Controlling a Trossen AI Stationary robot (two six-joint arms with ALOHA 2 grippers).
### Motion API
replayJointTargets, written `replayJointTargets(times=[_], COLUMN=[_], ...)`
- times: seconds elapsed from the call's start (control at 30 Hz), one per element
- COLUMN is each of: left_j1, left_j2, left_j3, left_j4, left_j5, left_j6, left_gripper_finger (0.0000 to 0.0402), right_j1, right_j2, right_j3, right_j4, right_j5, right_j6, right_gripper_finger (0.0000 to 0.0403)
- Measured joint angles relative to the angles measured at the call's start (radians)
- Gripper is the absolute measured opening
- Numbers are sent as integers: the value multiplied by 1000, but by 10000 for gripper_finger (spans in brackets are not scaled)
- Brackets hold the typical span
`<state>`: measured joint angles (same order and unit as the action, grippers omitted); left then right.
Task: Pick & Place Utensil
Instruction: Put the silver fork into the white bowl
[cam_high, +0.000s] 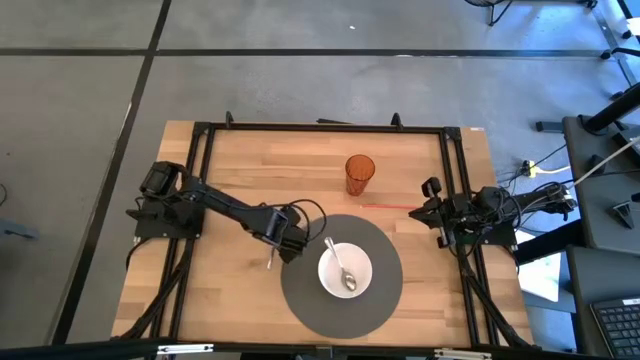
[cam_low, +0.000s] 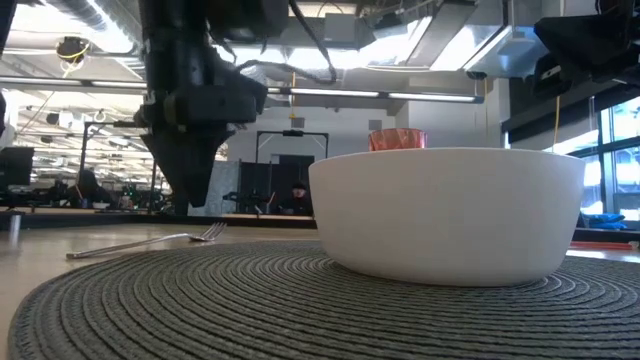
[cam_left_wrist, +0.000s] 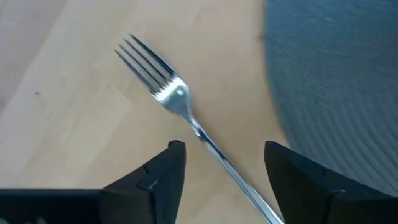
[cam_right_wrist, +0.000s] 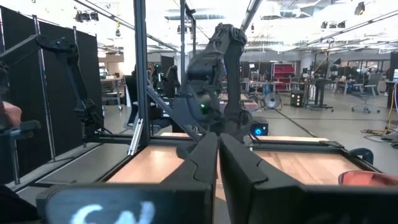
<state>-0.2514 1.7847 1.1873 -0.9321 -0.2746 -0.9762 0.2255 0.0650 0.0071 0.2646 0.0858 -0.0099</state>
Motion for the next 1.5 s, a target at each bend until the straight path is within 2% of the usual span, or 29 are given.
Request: replayJointTargets(times=[0.33, 0.6, 0.73, 1.0, 1.07, 1.3, 1.4, 1.5], left_j1=[43, 62, 62, 62, 62, 30, 4, -28], left_j2=[0, -6, -7, -8, -7, 1, 10, 6], left_j3=[-132, -182, -211, -228, -229, -209, -154, -48], left_j4=[182, 193, 225, 279, 280, 247, 170, 99], left_j5=[80, 100, 105, 96, 90, -48, -127, -193], left_j6=[33, -9, -8, 10, 7, 47, 80, 99], left_gripper_finger=[206, 197, 160, 26, 12, 8, 7, 6], right_j1=[0, 0, 0, 0, 0, 0, 0, 0], right_j2=[0, 0, 0, 0, 0, 0, 0, 0], right_j3=[0, 0, 0, 0, 0, 0, 0, 0], right_j4=[0, 0, 0, -1, 0, -1, -1, -1], right_j5=[0, 0, 0, 0, 0, 1, 1, 1], right_j6=[0, 1, 1, 2, 2, 2, 1, 0], right_gripper_finger=[20, 20, 20, 20, 20, 20, 20, 20])
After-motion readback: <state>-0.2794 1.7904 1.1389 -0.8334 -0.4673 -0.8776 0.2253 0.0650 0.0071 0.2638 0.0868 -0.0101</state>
